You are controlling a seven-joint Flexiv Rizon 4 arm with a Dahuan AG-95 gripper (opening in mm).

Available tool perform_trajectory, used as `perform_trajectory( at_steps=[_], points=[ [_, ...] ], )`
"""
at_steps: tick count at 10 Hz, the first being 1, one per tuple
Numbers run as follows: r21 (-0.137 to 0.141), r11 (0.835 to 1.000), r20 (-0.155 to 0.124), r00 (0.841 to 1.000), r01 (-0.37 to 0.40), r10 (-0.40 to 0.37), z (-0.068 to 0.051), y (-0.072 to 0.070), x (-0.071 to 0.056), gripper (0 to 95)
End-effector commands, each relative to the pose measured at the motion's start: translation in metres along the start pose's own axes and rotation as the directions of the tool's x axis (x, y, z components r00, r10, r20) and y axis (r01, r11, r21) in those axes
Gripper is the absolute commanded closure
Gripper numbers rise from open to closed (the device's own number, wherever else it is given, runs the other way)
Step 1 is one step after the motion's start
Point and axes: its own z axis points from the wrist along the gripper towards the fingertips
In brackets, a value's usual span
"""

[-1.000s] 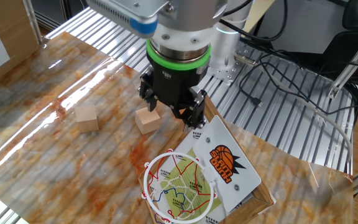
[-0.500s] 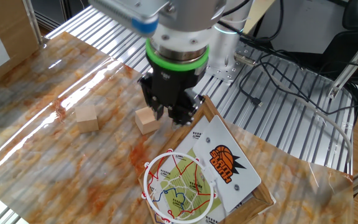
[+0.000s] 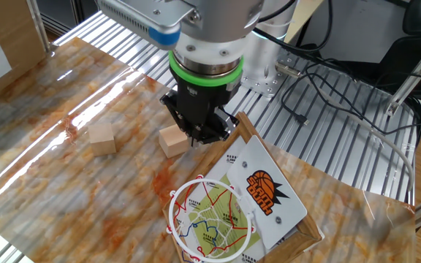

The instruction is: Grab a basketball, release it and shoot it into the basket

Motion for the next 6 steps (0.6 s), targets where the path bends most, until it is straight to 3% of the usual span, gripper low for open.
perform_trajectory(
  at_steps=[1, 6],
  points=[
    [-0.002, 0.998, 0.003, 0.998, -0.061, 0.061, 0.0002, 0.0005, -0.0002, 95.0],
    [0.003, 0.993, 0.015, 0.993, -0.114, 0.114, 0.0002, 0.0005, -0.0002, 95.0]
  ],
)
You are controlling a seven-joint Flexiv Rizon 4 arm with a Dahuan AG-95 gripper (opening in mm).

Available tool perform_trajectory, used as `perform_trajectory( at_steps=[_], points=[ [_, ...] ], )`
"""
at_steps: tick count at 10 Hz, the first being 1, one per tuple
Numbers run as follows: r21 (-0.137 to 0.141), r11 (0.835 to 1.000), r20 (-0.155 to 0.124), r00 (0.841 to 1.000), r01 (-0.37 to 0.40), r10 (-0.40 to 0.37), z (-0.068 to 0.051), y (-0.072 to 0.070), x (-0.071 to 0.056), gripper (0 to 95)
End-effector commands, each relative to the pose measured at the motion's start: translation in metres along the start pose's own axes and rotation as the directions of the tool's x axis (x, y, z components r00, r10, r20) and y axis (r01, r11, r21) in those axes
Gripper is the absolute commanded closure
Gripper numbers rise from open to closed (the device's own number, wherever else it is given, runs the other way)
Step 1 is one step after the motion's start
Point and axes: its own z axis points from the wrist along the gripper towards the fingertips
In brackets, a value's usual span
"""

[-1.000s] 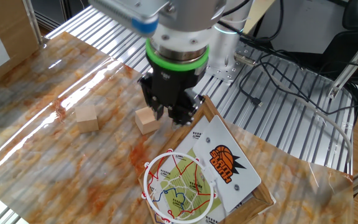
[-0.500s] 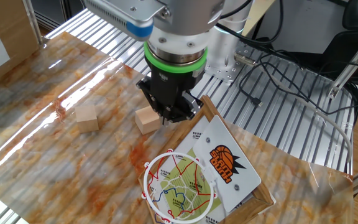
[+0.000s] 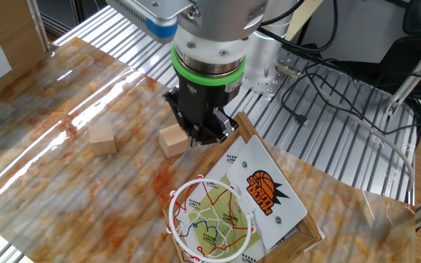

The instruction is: Grab a basketball, release it and shoot it into the basket

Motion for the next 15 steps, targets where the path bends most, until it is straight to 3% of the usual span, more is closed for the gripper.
perform_trajectory(
  at_steps=[1, 5, 7, 8, 11, 15],
  points=[
    [-0.001, 1.0, 0.005, 1.0, -0.011, 0.011, 0.0, 0.0, 0.0, 95.0],
    [0.012, 0.999, 0.001, 1.0, 0.031, -0.031, 0.0, 0.0, 0.0, 95.0],
    [0.005, 0.995, -0.036, 0.994, 0.1, -0.1, 0.0, 0.0, 0.0, 95.0],
    [0.001, 0.993, -0.041, 0.992, 0.116, -0.116, 0.0, 0.0, 0.0, 95.0],
    [0.007, 0.98, -0.042, 0.979, 0.201, -0.2, -0.017, -0.03, 0.026, 95.0],
    [0.002, 0.976, -0.032, 0.975, 0.219, -0.219, -0.029, -0.072, 0.044, 95.0]
  ],
)
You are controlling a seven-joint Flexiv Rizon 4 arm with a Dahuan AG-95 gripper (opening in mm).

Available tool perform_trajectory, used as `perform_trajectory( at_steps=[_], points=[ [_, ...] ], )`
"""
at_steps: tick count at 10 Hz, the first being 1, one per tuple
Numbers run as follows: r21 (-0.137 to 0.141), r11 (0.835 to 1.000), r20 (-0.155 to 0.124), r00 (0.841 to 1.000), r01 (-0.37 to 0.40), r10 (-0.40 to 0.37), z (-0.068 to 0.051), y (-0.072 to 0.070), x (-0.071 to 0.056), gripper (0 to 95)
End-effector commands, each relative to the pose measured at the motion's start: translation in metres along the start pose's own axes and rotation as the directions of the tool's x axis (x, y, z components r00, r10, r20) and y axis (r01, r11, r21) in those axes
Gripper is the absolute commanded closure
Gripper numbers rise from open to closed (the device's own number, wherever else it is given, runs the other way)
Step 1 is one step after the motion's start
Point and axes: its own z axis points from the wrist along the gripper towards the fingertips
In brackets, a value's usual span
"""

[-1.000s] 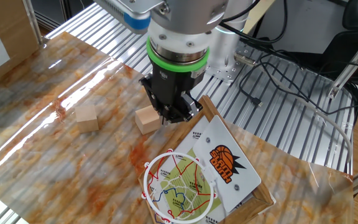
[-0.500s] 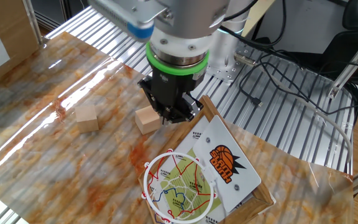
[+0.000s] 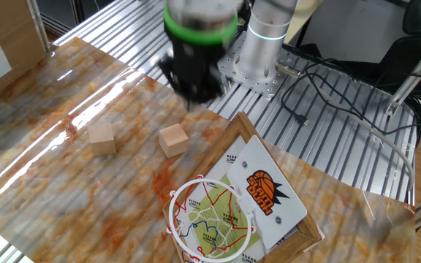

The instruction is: Grab a basketball, release it and shoot it into the basket

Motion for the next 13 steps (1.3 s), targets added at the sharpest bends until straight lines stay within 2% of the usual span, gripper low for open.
perform_trajectory(
  at_steps=[1, 2, 4, 7, 11, 13],
  points=[
    [-0.002, 1.0, -0.015, 1.0, 0.023, -0.023, -0.004, -0.014, 0.003, 95.0],
    [-0.003, 0.999, -0.014, 0.999, 0.04, -0.04, -0.002, -0.021, 0.005, 95.0],
    [-0.021, 0.997, 0.001, 0.997, 0.074, -0.074, 0.009, -0.045, 0.01, 95.0],
    [-0.034, 0.996, 0.003, 0.996, 0.088, -0.088, 0.022, -0.062, 0.013, 95.0],
    [-0.056, 0.996, 0.005, 0.997, 0.076, -0.076, 0.044, -0.071, 0.014, 95.0],
    [-0.066, 0.996, 0.003, 0.998, 0.067, -0.067, 0.05, -0.072, 0.014, 95.0]
  ],
)
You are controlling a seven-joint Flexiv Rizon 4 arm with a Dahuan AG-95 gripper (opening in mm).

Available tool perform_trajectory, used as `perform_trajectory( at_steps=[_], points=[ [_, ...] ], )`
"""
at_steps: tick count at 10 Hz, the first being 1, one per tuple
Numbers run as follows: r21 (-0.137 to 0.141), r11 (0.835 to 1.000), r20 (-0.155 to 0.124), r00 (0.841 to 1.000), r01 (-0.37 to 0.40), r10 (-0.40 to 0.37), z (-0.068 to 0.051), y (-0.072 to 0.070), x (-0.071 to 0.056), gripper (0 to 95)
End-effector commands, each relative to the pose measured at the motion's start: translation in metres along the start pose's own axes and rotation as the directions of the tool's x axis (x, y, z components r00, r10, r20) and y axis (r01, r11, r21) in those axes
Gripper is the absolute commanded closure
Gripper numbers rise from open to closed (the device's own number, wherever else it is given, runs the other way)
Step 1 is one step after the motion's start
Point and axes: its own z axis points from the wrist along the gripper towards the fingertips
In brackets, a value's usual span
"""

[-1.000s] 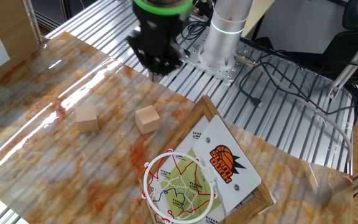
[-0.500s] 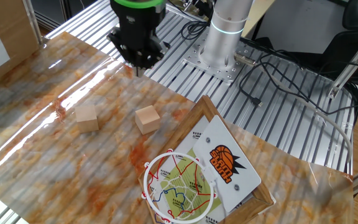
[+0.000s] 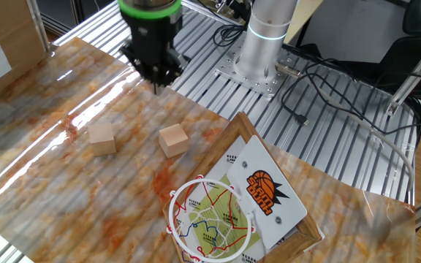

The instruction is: Grab a basketball, release it and shoot it into the basket

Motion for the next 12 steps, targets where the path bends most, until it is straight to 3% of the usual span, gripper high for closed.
perform_trajectory(
  at_steps=[1, 2, 5, 6, 8, 9, 12],
  points=[
    [-0.007, 1.0, -0.001, 1.0, -0.011, 0.011, 0.006, -0.002, 0.001, 95.0],
    [-0.008, 1.0, -0.002, 1.0, -0.013, 0.013, 0.008, -0.002, 0.001, 76.0],
    [-0.026, 0.998, -0.002, 0.998, -0.057, 0.057, 0.015, -0.002, 0.002, 76.0],
    [-0.03, 0.998, -0.003, 0.998, -0.061, 0.06, 0.015, -0.002, 0.002, 57.0],
    [-0.029, 0.997, -0.003, 0.998, -0.067, 0.067, 0.016, -0.002, 0.002, 57.0],
    [-0.042, 0.997, 0.002, 0.997, -0.071, 0.072, 0.016, -0.001, 0.002, 38.0],
    [-0.07, 0.993, -0.004, 0.996, -0.091, 0.091, 0.016, -0.001, 0.002, 38.0]
  ],
)
